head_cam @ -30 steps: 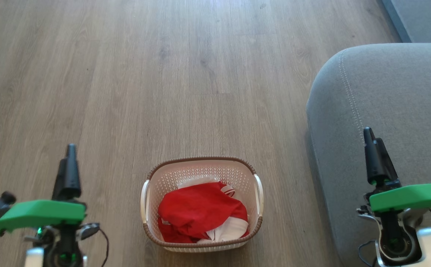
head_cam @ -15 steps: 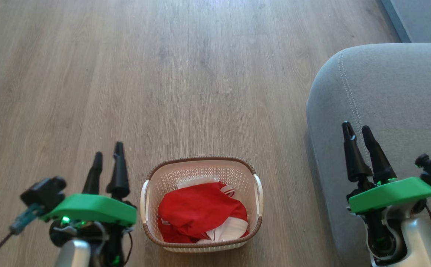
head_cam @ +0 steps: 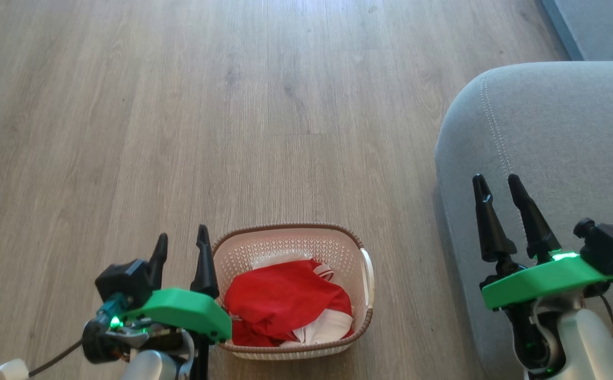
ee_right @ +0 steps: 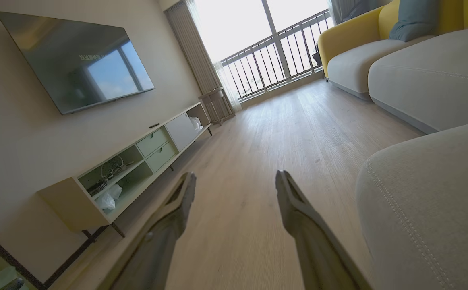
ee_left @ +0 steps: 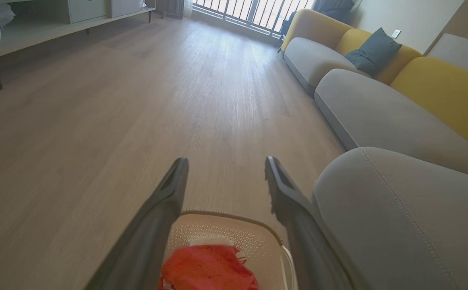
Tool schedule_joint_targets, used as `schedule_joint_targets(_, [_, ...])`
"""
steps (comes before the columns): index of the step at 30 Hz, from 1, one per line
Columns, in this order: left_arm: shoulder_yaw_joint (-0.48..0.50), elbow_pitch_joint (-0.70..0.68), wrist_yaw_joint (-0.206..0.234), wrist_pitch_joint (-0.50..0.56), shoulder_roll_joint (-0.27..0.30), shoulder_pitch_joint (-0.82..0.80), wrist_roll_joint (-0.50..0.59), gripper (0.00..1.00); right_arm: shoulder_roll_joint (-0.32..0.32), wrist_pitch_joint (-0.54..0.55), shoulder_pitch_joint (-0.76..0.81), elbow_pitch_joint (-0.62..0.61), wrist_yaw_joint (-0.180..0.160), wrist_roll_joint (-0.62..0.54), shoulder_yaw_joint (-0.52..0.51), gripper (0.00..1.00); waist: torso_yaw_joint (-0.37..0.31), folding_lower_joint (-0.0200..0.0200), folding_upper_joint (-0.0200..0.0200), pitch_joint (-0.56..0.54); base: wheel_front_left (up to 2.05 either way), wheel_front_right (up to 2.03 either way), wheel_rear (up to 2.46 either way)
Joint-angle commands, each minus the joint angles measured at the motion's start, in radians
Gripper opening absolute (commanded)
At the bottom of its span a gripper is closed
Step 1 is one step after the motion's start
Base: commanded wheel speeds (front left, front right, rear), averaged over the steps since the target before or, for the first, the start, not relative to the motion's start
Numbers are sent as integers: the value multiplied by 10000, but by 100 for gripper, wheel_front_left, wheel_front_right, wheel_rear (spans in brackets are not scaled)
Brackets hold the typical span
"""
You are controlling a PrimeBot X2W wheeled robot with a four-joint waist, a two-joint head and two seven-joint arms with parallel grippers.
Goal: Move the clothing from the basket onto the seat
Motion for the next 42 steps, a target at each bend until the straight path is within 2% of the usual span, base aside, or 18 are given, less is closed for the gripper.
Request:
schedule_joint_targets(1, [41, -418, 334, -172, 174, -697, 373, 100, -153, -170, -468, -396, 5, -403, 190, 100, 1, 0, 0, -19, 0, 0, 0])
schedule_joint_targets(10, [-624, -1007, 2411, -435, 548, -917, 1446, 100, -195, -435, -488, -392, 5, -1569, 444, 100, -16, 0, 0, -84, 0, 0, 0])
schedule_joint_targets(13, [-976, -1150, 2893, -522, 715, -974, 1778, 100, -169, -524, -480, -413, 5, -1871, 496, 100, -25, 0, 0, -101, 0, 0, 0])
schedule_joint_targets(16, [-1217, -1281, 3145, -610, 751, -985, 1869, 100, -102, -612, -416, -260, 6, -2017, 462, 100, -14, 0, 0, -118, 0, 0, 0])
schedule_joint_targets(23, [-1017, -1215, 2780, -815, 460, -806, 2115, 100, -66, -819, -522, -14, 6, -2649, 442, 100, 20, 0, 0, -97, 0, 0, 0])
schedule_joint_targets(29, [-327, -857, 1983, -990, -18, -563, 2610, 100, -70, -995, -547, -53, 6, -3405, 527, 100, 43, 0, 0, -53, 0, 0, 0])
schedule_joint_targets(33, [110, -499, 1738, -1078, -270, -433, 2890, 100, -71, -1083, -573, -41, 6, -3764, 573, 100, 38, 0, 0, -38, 0, 0, 0])
schedule_joint_targets(34, [272, -199, 1497, -1136, -387, -387, 3118, 100, -67, -1142, -590, -8, 6, -3995, 595, 100, 25, 0, 0, -35, 0, 0, 0])
schedule_joint_targets(39, [412, 380, 983, -1254, -546, -317, 3501, 100, -12, -1260, -593, 107, 6, -4409, 548, 100, 0, 0, 0, -39, 0, 0, 0])
schedule_joint_targets(42, [676, 673, 612, -1341, -619, -258, 3378, 100, 7, -1349, -577, 271, 6, -4716, 585, 100, -8, 0, 0, -37, 0, 0, 0])
